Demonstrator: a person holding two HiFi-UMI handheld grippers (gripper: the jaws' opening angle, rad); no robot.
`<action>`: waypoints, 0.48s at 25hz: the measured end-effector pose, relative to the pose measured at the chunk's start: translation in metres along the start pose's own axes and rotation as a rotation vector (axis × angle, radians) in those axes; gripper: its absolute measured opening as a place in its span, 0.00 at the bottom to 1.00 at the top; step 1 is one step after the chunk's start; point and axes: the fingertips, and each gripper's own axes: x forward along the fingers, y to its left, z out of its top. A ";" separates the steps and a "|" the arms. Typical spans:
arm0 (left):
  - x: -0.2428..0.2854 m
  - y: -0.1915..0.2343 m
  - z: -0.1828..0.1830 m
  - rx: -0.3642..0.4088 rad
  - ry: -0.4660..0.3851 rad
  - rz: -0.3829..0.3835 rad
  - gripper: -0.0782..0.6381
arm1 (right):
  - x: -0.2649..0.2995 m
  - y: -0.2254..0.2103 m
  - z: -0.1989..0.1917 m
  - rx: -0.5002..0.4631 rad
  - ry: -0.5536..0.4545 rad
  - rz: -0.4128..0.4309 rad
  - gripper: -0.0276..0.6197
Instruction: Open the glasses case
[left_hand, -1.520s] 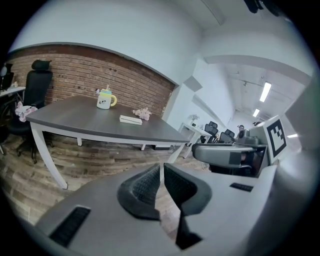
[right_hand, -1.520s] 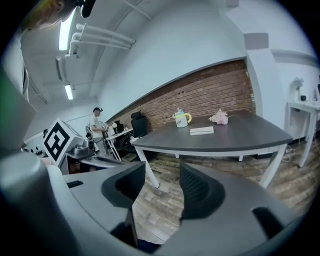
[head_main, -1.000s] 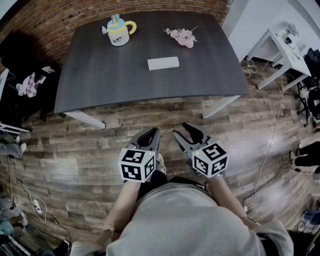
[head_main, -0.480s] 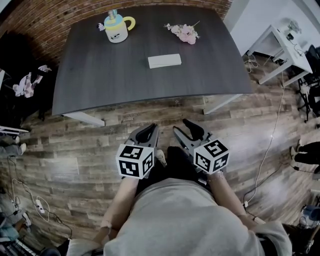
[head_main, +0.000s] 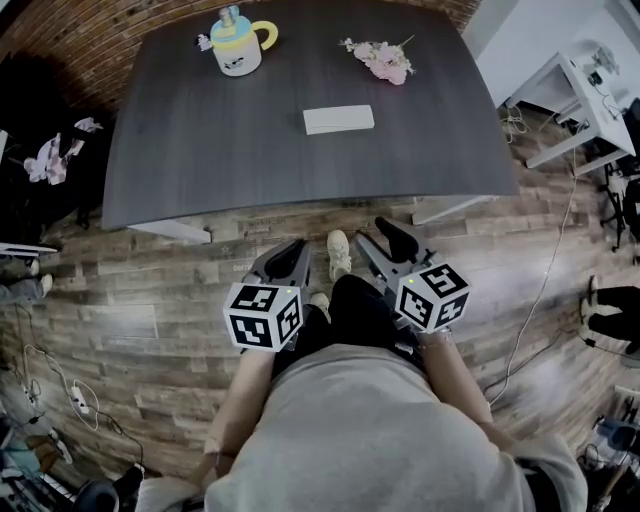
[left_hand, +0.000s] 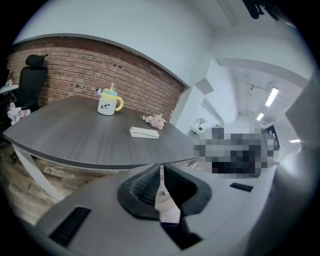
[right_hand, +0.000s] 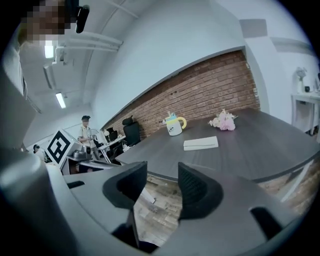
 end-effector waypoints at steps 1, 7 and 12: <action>0.004 0.003 0.004 0.000 -0.005 0.009 0.16 | 0.005 -0.005 0.004 -0.001 -0.001 0.002 0.33; 0.044 0.026 0.033 -0.005 -0.004 0.038 0.16 | 0.046 -0.043 0.030 -0.038 0.016 0.010 0.33; 0.083 0.035 0.063 0.000 0.002 0.045 0.16 | 0.077 -0.070 0.051 -0.045 0.034 0.050 0.33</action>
